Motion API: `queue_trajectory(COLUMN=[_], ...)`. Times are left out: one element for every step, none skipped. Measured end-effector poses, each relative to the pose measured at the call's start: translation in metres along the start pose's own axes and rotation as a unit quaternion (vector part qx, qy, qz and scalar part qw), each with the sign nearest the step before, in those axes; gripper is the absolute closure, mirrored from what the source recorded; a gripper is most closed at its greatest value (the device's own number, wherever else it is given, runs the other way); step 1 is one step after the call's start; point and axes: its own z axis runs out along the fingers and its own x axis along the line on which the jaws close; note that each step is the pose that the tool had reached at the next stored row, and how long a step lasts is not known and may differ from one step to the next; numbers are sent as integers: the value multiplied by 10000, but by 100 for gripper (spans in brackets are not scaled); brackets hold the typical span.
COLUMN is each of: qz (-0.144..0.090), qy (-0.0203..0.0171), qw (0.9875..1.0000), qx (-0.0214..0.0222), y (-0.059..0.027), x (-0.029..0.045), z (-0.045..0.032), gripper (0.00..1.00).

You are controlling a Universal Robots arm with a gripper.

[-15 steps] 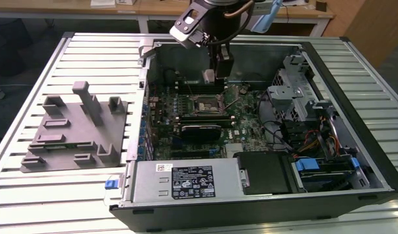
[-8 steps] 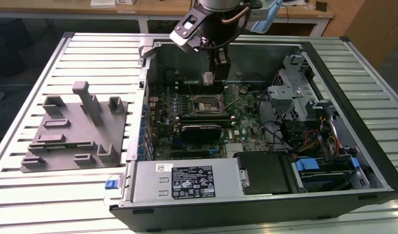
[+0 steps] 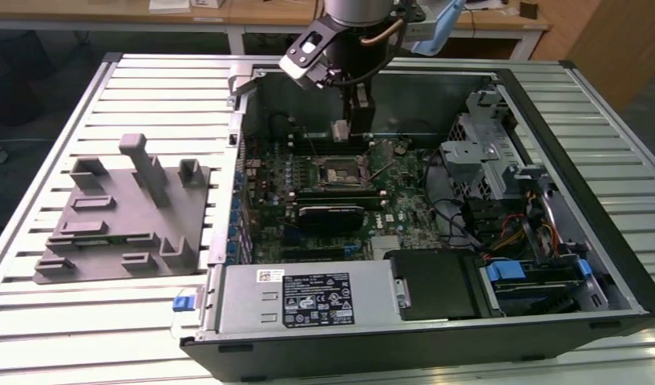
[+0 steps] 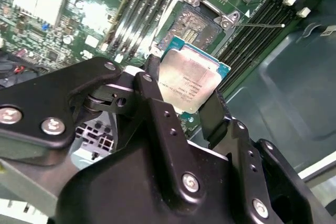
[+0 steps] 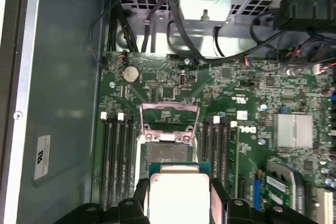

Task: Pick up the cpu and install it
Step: 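Place the cpu into insertion slot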

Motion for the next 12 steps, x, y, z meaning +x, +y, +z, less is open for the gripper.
queue_trajectory(qz=[0, 0, 0, -1, -1, 0, 0, 0, 0, 1, 1, 1], qy=[1, 2, 1, 1, 1, 0, 0, 0, 0, 1, 1, 1], qw=[10000, 10000, 10000, 10000, 10000, 10000, 10000, 10000, 10000, 10000, 10000, 10000], qx=[-1, -1, -1, 0, 0, 0, 0, 0, -1, -1, -1, -1], y=[-2, -4, -5, -6, -8, -10, -12, -13, -14, -16, -17, -19], x=[10, 15, 16, 16, 16, 16, 16, 16, 17, 17, 17, 17], z=[19, 37, 54, 72, 91, 108, 127, 145, 163, 181, 199, 217], gripper=[46, 46, 46, 46, 46, 46, 46, 46, 46, 46, 46, 46])
